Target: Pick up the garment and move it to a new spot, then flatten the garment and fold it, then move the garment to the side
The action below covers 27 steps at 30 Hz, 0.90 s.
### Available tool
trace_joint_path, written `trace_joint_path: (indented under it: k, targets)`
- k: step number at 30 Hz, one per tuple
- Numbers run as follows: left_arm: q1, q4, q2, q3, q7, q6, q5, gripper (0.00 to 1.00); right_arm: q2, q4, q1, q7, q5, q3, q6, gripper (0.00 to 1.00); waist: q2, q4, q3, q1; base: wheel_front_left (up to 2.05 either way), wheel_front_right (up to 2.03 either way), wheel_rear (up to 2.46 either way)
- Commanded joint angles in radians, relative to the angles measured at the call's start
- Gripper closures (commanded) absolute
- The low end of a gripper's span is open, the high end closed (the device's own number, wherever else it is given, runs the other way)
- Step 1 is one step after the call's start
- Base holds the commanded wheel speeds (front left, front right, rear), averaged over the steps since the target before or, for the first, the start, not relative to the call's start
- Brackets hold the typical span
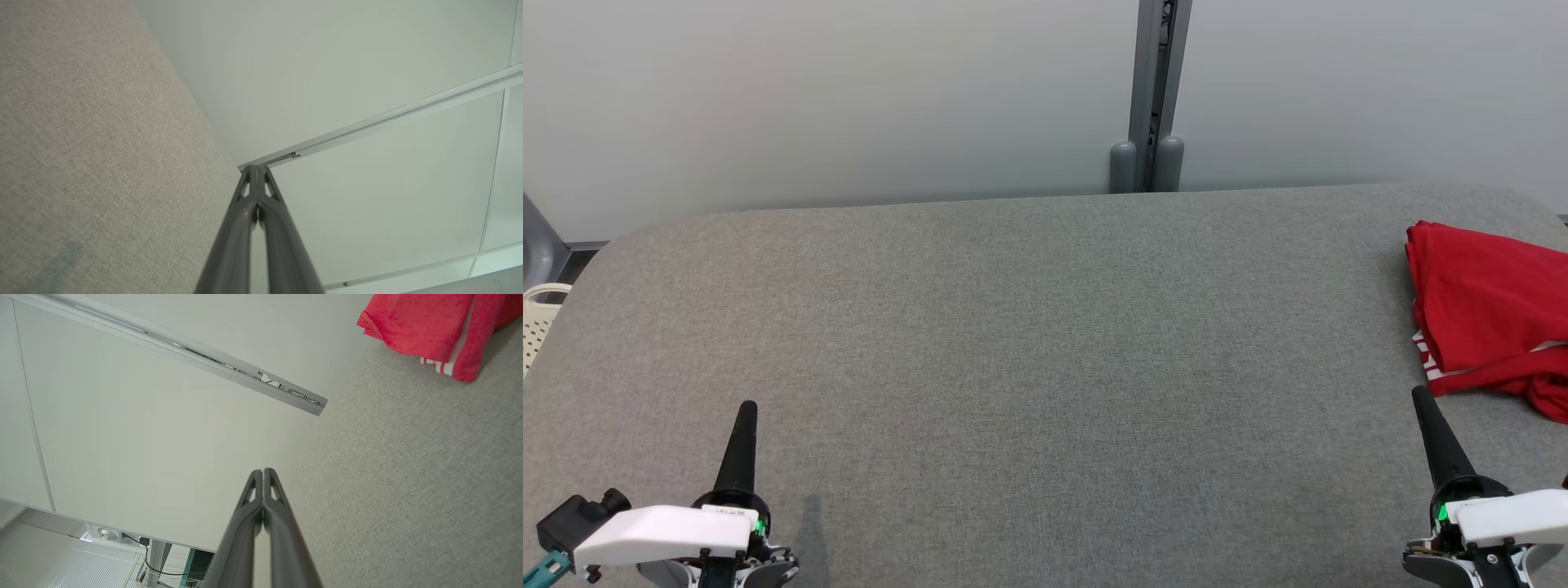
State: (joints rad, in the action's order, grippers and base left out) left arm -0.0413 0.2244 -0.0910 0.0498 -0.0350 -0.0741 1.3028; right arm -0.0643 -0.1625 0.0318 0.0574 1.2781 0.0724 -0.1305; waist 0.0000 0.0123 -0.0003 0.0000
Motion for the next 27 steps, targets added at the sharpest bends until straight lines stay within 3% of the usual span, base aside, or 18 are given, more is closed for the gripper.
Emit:
trace_joint_path:
  k: [1,27]
  targets:
    - [-0.025,-0.004,-0.004,0.010,-0.005,-0.008,0.020,1.00,-0.009,0.000,0.019,0.004,0.025,0.004,0.000,1.00,0.0000,0.000,0.000,0.0000,0.00,0.00,0.00]
    - [-0.058,0.012,0.024,0.047,-0.053,-0.042,0.202,1.00,-0.006,-0.052,0.059,0.027,0.231,0.014,-0.001,1.00,0.0000,-0.007,0.002,0.0000,0.00,0.00,0.00]
